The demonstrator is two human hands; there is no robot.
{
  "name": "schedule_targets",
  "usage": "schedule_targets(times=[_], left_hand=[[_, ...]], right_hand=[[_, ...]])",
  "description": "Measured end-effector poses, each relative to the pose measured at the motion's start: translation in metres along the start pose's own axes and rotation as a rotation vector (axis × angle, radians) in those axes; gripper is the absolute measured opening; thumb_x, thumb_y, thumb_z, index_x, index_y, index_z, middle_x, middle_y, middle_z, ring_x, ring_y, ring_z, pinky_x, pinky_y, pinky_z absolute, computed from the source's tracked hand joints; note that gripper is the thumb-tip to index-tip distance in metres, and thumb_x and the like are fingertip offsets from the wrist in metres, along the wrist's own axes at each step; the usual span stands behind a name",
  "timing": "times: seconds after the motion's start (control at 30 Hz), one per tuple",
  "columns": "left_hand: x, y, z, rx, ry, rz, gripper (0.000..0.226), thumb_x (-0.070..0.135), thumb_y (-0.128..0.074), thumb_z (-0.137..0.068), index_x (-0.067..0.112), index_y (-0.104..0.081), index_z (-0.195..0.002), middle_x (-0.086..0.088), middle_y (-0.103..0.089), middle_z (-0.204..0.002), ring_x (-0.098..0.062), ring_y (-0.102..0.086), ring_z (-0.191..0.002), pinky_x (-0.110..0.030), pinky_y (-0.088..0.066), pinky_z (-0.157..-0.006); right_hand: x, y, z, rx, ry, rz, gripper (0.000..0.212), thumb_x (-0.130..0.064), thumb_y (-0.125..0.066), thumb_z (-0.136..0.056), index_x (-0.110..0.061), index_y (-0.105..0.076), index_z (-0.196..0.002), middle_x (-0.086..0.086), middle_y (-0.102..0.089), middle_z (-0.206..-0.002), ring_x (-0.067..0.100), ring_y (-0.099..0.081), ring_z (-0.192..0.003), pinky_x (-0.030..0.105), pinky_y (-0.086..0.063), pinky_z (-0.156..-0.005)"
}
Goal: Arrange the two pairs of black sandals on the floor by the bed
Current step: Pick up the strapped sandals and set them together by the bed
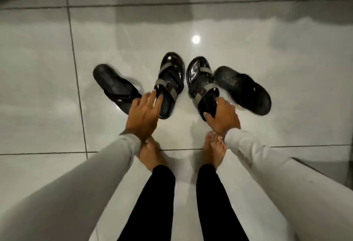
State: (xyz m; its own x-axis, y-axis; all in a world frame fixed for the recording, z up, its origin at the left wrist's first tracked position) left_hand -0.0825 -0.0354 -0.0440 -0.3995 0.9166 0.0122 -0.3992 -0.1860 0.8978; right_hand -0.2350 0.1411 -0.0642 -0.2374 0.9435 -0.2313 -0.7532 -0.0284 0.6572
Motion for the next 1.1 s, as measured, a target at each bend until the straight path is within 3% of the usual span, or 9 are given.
schedule_targets(times=[0.1, 0.17, 0.27, 0.4, 0.6, 0.73, 0.9, 1.0, 1.1], left_hand=[[-0.002, -0.013, -0.064, 0.009, -0.088, -0.012, 0.061, 0.002, -0.061, -0.078, 0.006, -0.048, -0.137, -0.022, -0.051, -0.139, -0.041, -0.05, -0.123, -0.052, -0.046, -0.09], [0.001, -0.025, -0.108, -0.086, -0.186, 0.01, 0.056, 0.009, -0.062, -0.081, 0.013, -0.049, -0.136, -0.016, -0.056, -0.134, -0.038, -0.051, -0.124, -0.05, -0.043, -0.093], [0.008, -0.051, -0.134, -0.322, -0.252, -0.091, 0.04, 0.018, -0.06, -0.089, 0.021, -0.056, -0.129, -0.009, -0.065, -0.118, -0.033, -0.063, -0.107, -0.043, -0.046, -0.086], [-0.021, -0.044, -0.134, -0.348, -0.017, 0.088, 0.033, 0.02, -0.058, -0.092, 0.014, -0.058, -0.124, -0.017, -0.06, -0.118, -0.04, -0.061, -0.105, -0.045, -0.048, -0.083], [-0.1, -0.016, -0.097, -0.238, 0.543, 0.74, 0.041, 0.036, -0.069, -0.082, 0.007, -0.063, -0.111, -0.02, -0.065, -0.112, -0.04, -0.063, -0.101, -0.044, -0.054, -0.088], [-0.11, -0.019, -0.075, -0.185, 0.892, 1.193, 0.035, 0.031, -0.078, -0.076, 0.004, -0.068, -0.095, -0.015, -0.073, -0.093, -0.03, -0.072, -0.077, -0.042, -0.064, -0.067], [-0.072, -0.048, -0.065, -0.161, 1.149, 1.609, 0.038, 0.024, -0.077, -0.081, 0.003, -0.067, -0.111, -0.015, -0.071, -0.099, -0.029, -0.07, -0.078, -0.027, -0.056, -0.045], [-0.043, -0.06, -0.064, -0.242, 1.178, 1.757, 0.028, 0.026, -0.07, -0.088, 0.006, -0.06, -0.106, -0.009, -0.067, -0.083, -0.023, -0.065, -0.067, -0.028, -0.057, -0.057], [-0.016, -0.074, -0.061, -0.455, 1.137, 1.829, 0.034, 0.036, -0.053, -0.097, 0.003, -0.059, -0.106, -0.012, -0.069, -0.101, -0.025, -0.066, -0.091, -0.038, -0.054, -0.081]], right_hand=[[0.019, -0.04, -0.039, -0.038, -0.266, -0.519, 0.054, -0.032, -0.07, -0.084, -0.01, -0.05, -0.128, 0.014, -0.061, -0.129, 0.035, -0.061, -0.115, 0.039, -0.05, -0.095], [0.021, -0.066, -0.059, -0.07, -0.435, -0.871, 0.041, -0.031, -0.071, -0.083, -0.016, -0.054, -0.118, 0.011, -0.068, -0.118, 0.031, -0.072, -0.094, 0.032, -0.054, -0.066], [0.017, -0.088, -0.08, -0.073, -0.514, -1.128, 0.023, -0.022, -0.07, -0.086, -0.014, -0.058, -0.103, 0.007, -0.068, -0.091, 0.02, -0.068, -0.064, 0.024, -0.036, -0.043], [0.023, -0.075, -0.066, 0.05, -0.527, -1.054, 0.016, -0.018, -0.067, -0.087, -0.022, -0.057, -0.075, 0.002, -0.065, -0.079, 0.015, -0.061, -0.054, 0.019, -0.042, -0.042], [0.025, -0.034, -0.012, 0.12, -0.396, -0.878, 0.022, -0.014, -0.061, -0.086, -0.015, -0.062, -0.108, 0.011, -0.075, -0.098, 0.023, -0.074, -0.066, 0.034, -0.058, -0.062], [0.019, 0.005, 0.01, 0.158, -0.281, -0.334, 0.036, -0.036, -0.07, -0.079, -0.015, -0.062, -0.108, 0.014, -0.071, -0.103, 0.036, -0.067, -0.095, 0.043, -0.057, -0.085], [-0.008, 0.02, 0.013, 0.14, 0.016, 0.159, 0.027, -0.021, -0.059, -0.086, -0.017, -0.055, -0.112, 0.012, -0.063, -0.107, 0.038, -0.061, -0.098, 0.042, -0.053, -0.077], [-0.023, 0.018, -0.003, 0.148, 0.16, 0.272, 0.034, -0.01, -0.06, -0.081, -0.016, -0.056, -0.114, 0.011, -0.061, -0.109, 0.036, -0.059, -0.095, 0.045, -0.055, -0.076], [-0.042, 0.002, -0.03, 0.069, 0.244, 0.406, 0.048, -0.002, -0.061, -0.077, -0.017, -0.055, -0.122, 0.012, -0.058, -0.123, 0.04, -0.058, -0.101, 0.048, -0.052, -0.08]])
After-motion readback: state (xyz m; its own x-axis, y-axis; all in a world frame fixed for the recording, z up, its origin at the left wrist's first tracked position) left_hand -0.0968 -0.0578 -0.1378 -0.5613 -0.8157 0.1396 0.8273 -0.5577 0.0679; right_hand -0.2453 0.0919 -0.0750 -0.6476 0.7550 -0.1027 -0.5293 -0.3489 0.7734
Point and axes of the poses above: each hand's wrist, its own z-axis away from the middle knuckle, its own y-axis out of the back of the hand, x = y × z, the point moved 10 cm from there along -z, towards the middle knuckle
